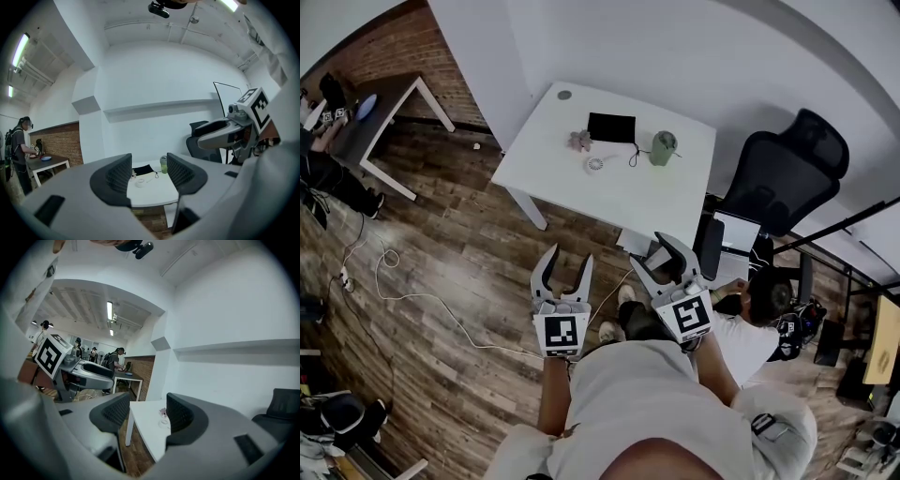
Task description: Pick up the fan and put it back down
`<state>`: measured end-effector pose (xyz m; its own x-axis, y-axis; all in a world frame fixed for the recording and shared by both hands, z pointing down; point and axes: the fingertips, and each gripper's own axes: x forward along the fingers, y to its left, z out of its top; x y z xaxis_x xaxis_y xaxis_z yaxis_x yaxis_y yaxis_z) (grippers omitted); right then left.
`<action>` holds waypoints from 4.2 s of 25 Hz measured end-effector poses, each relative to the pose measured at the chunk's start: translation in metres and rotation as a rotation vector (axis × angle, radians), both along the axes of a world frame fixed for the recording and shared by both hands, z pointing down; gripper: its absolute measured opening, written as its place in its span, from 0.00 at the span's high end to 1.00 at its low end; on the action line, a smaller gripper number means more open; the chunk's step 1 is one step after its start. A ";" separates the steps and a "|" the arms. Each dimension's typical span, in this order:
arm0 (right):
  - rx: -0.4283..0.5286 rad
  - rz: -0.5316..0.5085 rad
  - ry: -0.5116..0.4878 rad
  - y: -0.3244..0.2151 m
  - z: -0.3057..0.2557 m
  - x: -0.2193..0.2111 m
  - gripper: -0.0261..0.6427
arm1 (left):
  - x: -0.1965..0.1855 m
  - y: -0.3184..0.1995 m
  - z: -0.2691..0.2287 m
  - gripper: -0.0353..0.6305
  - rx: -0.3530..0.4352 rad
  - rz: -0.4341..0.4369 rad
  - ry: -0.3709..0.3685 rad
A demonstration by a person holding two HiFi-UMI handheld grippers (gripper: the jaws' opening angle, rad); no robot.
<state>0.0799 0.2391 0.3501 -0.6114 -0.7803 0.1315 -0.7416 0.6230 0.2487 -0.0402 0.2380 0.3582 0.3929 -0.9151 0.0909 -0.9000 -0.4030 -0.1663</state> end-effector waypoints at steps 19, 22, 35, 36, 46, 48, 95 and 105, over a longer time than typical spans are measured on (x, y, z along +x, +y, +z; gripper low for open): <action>-0.023 -0.094 -0.006 -0.130 0.008 0.008 0.59 | 0.013 -0.117 0.012 0.60 -0.041 -0.067 -0.019; -0.032 -0.115 -0.018 -0.149 0.011 0.014 0.59 | 0.020 -0.133 0.014 0.60 -0.051 -0.085 -0.027; -0.080 -0.200 -0.020 -0.204 0.032 0.025 0.59 | 0.042 -0.179 0.021 0.60 -0.079 -0.145 -0.049; -0.085 -0.200 -0.019 -0.208 0.034 0.026 0.59 | 0.043 -0.182 0.022 0.60 -0.082 -0.147 -0.049; -0.143 -0.188 -0.009 -0.250 0.058 0.019 0.57 | 0.031 -0.219 0.038 0.60 -0.123 -0.152 -0.048; -0.153 -0.181 0.002 -0.259 0.063 0.017 0.56 | 0.028 -0.230 0.042 0.60 -0.130 -0.143 -0.042; -0.569 -0.189 0.404 -0.368 0.271 -0.064 0.47 | -0.010 -0.356 0.251 0.60 -0.595 0.162 0.013; -0.616 -0.262 0.513 -0.373 0.305 -0.074 0.45 | -0.021 -0.363 0.257 0.60 -0.614 0.166 0.012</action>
<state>0.0063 -0.1334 0.6550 -0.5113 -0.3195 0.7978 -0.4422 0.8938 0.0746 -0.0611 -0.1248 0.6152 0.5292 -0.6247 0.5742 -0.8179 -0.5557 0.1493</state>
